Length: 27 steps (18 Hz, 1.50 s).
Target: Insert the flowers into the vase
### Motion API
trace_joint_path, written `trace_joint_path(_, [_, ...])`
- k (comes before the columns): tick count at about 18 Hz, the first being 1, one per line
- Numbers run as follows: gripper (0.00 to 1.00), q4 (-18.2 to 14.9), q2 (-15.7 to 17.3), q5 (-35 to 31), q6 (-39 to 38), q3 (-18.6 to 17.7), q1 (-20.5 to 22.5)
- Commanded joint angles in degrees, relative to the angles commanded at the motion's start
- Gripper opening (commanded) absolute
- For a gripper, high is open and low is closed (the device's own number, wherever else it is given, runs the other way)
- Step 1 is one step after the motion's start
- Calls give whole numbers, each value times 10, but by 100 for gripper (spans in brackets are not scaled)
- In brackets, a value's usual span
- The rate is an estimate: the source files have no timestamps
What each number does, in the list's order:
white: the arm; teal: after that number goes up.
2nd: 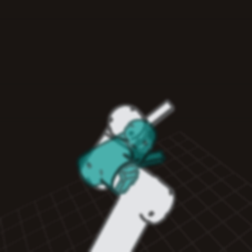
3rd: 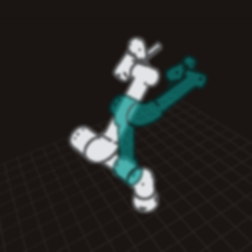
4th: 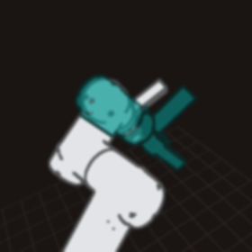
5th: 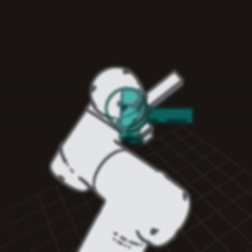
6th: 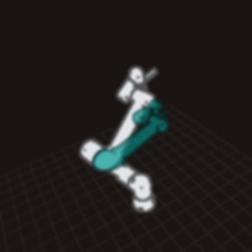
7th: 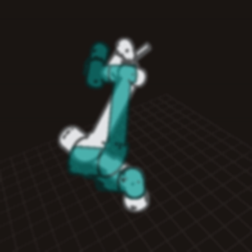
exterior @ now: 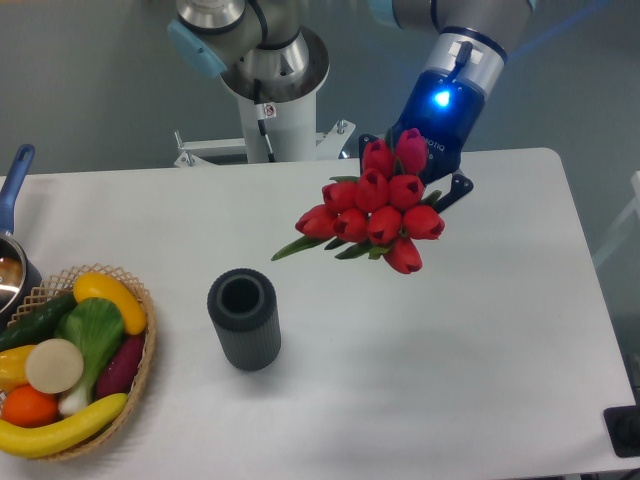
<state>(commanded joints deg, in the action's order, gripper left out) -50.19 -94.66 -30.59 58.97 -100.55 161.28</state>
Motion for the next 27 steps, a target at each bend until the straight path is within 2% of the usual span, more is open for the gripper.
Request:
trace_joint_path(4, [26,6,-8,1,1,0,-17])
trace_joint_path(8, [26,39,-25,17,4,-4,-38])
trace_joint_path(13, [26,48,-41,133,19,-4,-54])
trace_joint_path(20, [25,48,-34,178,19,-15,-88])
trace_joint_path(24, [26,48,-32,183,16,-15,-102])
trace_joint_path(27, [26,48,-18,183,16,-29,-111])
